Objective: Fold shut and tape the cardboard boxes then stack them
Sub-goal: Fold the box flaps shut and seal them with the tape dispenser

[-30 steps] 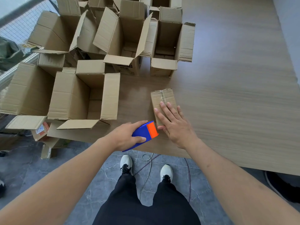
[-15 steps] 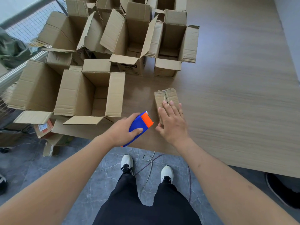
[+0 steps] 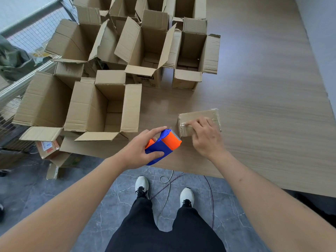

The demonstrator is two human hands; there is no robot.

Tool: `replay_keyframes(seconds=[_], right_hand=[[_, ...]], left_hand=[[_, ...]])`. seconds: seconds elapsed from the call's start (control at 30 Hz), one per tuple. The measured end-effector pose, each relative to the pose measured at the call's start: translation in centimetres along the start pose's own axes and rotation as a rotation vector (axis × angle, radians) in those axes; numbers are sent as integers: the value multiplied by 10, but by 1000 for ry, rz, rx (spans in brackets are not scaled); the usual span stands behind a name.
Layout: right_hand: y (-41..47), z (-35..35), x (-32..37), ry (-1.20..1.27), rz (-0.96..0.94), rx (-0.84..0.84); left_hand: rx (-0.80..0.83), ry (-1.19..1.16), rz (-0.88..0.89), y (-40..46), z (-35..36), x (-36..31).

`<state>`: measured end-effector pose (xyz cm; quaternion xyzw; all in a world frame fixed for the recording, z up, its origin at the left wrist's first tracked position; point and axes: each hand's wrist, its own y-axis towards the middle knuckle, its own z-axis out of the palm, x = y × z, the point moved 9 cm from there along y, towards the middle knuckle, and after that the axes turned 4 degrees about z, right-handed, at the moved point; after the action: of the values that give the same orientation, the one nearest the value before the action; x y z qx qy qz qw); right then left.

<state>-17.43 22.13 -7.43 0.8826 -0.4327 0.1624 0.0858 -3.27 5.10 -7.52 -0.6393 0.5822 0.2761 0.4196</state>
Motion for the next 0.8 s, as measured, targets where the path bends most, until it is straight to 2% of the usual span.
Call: replay_keyframes(seconds=[0.1,0.17,0.23,0.37,0.5,0.63,0.8], right_hand=[[2,10,1,-26,110,45],[5,17,4,-84,130,83],[6,17,6,-22,123,88],[2,18,6,214,22,182],[-2,20,14,299,-154,304],[-1,17,18,387,-130,435],[-7,-21,25,561,-87,280]], left_hand=[[-16,22,42,-1,-6,-5],[-29,16,64,-2,-9,-8],[-48,22,96,-3,-13,-12],[-60,67,166,-1,-17,-21],[-5,114,192,-1,-10,-24],[23,135,181,0,-7,-23],[81,168,179,2,-3,-23]])
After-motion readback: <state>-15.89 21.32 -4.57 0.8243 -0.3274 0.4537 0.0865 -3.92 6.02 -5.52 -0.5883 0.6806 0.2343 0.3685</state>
